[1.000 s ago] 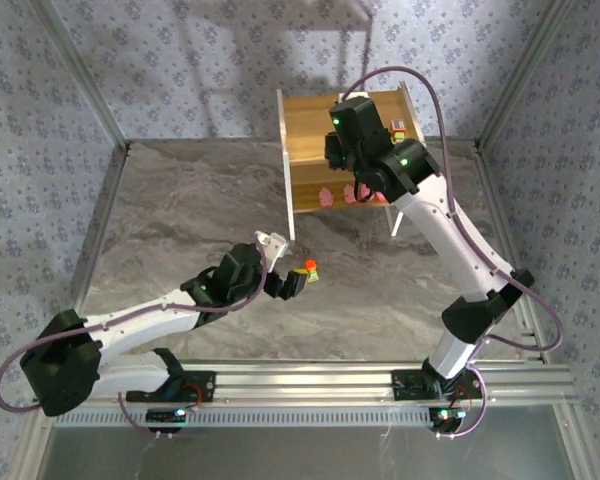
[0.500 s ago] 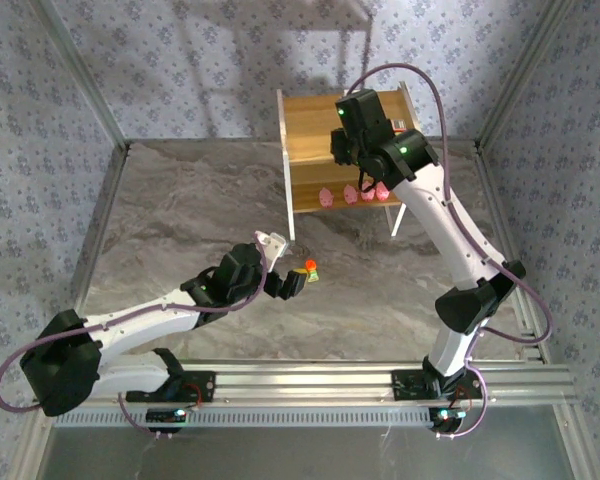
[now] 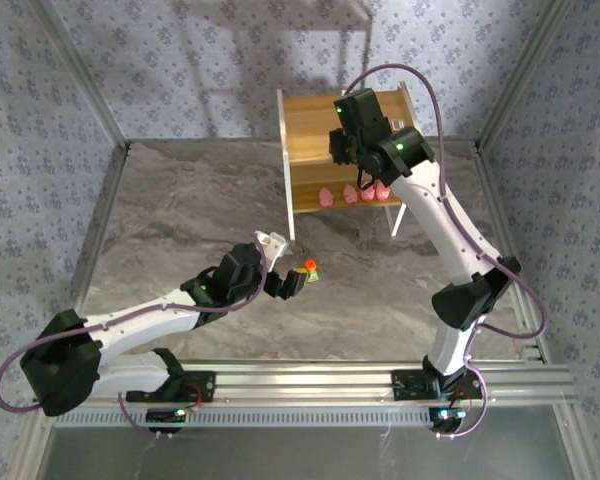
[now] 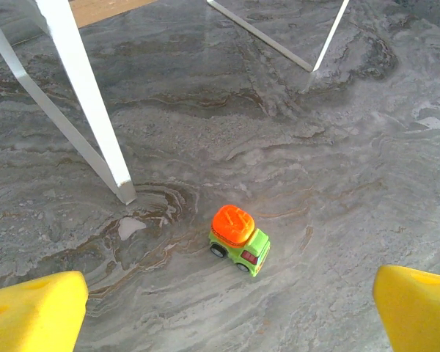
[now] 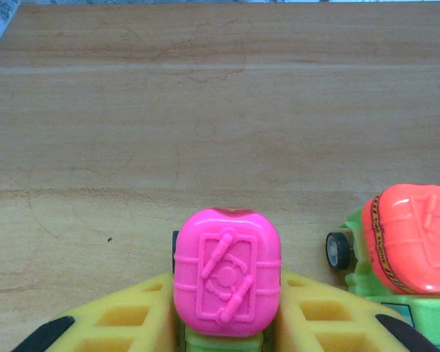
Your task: Place and organize the plastic toys onto the shelf
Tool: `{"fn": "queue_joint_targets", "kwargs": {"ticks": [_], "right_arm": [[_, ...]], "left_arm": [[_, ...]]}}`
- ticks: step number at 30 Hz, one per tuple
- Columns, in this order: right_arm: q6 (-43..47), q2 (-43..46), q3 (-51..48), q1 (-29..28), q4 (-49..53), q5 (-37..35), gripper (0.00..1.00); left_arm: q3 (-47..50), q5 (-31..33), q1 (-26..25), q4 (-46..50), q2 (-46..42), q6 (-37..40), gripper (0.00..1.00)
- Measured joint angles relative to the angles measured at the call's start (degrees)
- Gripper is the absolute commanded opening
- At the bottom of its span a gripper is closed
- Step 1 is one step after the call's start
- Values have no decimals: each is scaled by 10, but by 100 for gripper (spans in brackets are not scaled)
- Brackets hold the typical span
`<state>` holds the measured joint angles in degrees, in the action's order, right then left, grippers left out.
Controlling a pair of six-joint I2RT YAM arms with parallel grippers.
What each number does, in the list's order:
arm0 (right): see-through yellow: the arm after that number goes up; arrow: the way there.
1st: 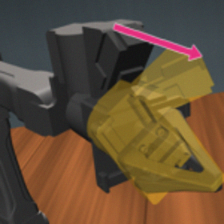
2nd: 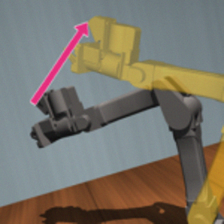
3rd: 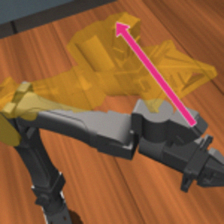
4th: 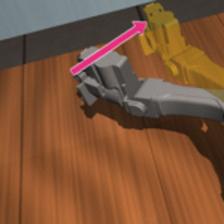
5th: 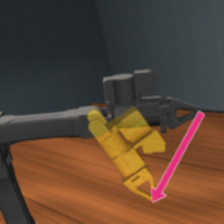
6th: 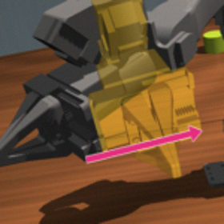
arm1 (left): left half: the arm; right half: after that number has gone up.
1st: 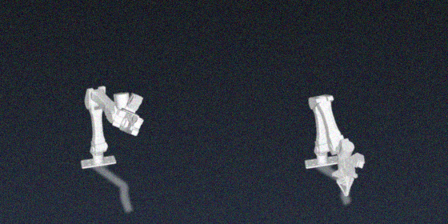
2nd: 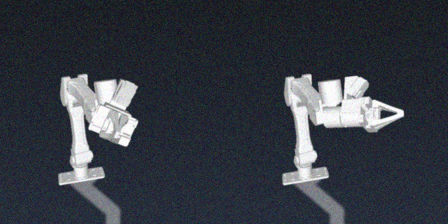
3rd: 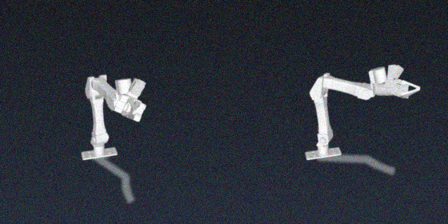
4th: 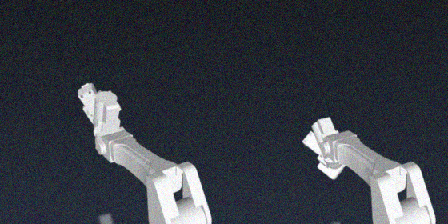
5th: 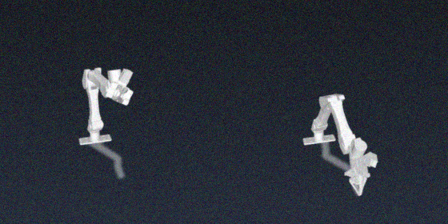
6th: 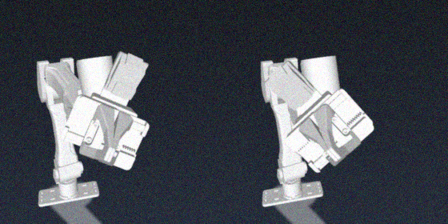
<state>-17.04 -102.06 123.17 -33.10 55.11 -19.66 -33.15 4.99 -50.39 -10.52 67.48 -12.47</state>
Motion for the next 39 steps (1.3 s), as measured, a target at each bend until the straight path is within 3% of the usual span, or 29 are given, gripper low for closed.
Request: {"fn": "queue_joint_targets", "kwargs": {"ticks": [39], "right_arm": [[6,-11,28,2,18,6,43]], "left_arm": [[0,6,0,0,0,0,100]]}}
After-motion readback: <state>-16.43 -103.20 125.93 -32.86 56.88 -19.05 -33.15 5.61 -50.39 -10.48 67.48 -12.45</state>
